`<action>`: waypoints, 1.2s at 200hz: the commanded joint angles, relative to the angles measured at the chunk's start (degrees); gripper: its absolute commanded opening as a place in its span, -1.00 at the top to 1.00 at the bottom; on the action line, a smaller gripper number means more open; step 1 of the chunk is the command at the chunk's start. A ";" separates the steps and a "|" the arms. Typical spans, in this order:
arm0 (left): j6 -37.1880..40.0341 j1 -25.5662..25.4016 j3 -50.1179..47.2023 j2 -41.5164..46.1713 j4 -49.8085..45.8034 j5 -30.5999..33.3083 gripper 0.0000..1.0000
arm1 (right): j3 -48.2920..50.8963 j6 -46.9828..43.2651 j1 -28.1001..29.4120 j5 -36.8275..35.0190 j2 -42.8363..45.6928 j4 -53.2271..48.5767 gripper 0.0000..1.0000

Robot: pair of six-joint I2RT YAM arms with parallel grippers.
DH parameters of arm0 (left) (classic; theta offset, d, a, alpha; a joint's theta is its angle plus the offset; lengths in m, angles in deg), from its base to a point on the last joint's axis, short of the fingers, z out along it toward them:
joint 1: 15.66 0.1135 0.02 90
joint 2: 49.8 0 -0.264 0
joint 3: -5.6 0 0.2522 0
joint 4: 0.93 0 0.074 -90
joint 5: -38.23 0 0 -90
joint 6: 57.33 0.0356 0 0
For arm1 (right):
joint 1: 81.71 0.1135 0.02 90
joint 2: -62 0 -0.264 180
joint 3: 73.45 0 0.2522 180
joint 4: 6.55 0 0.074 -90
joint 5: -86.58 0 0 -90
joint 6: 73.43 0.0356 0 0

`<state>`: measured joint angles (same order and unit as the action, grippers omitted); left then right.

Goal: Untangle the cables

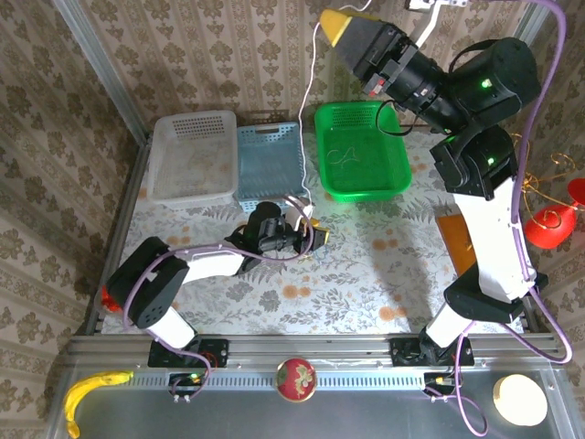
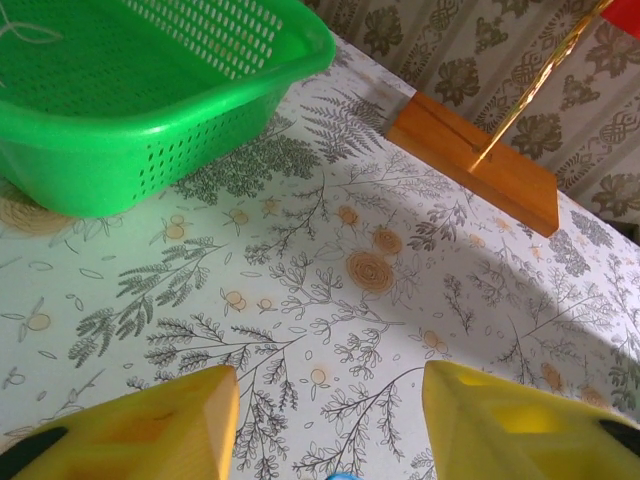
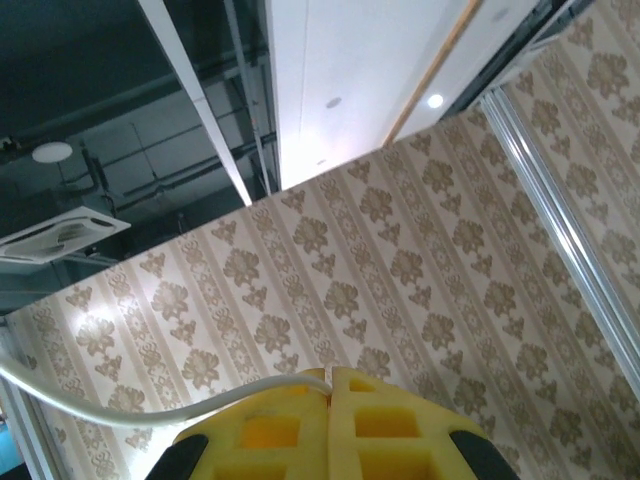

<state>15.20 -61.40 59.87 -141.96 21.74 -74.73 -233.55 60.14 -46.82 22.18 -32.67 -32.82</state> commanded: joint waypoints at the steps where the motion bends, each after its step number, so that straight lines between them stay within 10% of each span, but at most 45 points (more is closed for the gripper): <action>1: -1.89 -0.39 -0.55 -2.54 6.55 -1.30 0.11 | -4.55 -1.25 0.35 -2.35 -0.75 -0.01 1.00; 108: -3.44 1.87 -12.20 -2.79 10.76 -1.25 0.36 | -9.90 -7.44 -7.76 -12.20 2.97 -0.89 1.00; 240: -5.13 3.87 -14.46 6.87 5.33 -2.53 -0.20 | -6.01 -9.06 -13.44 -11.30 3.96 -2.47 1.00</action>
<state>10.76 -57.88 43.41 -139.38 30.46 -75.80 -241.03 52.42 -59.84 10.07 -28.21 -35.36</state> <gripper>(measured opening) 0.546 0.065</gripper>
